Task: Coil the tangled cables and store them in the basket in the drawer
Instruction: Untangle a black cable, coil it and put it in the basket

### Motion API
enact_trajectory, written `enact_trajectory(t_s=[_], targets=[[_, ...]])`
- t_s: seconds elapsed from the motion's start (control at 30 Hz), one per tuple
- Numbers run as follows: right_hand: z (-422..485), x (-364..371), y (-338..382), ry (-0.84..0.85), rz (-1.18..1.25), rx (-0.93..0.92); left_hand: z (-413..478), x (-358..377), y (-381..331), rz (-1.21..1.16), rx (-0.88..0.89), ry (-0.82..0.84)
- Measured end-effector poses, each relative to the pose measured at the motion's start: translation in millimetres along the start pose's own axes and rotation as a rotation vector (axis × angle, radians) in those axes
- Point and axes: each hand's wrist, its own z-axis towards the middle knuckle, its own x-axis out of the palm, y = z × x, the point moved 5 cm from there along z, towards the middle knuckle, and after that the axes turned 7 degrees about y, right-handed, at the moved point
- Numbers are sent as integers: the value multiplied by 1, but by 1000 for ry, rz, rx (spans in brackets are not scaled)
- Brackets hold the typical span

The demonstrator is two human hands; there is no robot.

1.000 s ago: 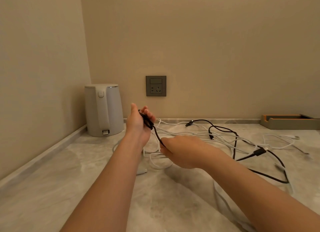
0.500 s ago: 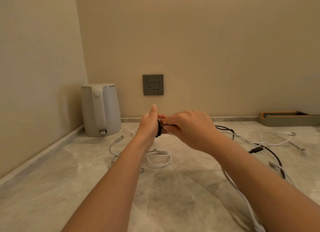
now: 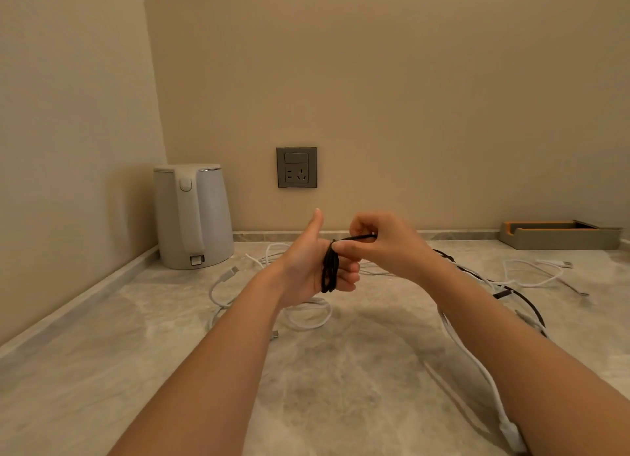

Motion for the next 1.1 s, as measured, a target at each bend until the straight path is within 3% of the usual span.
enact_trajectory(t_s=[0.17,0.33,0.6,0.8,0.97,1.1], targets=[[-1,7,-11,232,337,47,-2,5,2,121,-79,28],[0,6,-20,255,436,36,-4,1,3,220,-94,14],[3,7,-23,205,148,154,-5,-12,1,143,-53,-64],[-3,-1,-46,296,94,264,-14,-41,-14,-74,106,-173],[4,-13,-47,88,-7,163,-17,-53,-13,-123,135,-227],[5,-4,-41,46,-362,256,-16,-49,-16,-263,187,-150]])
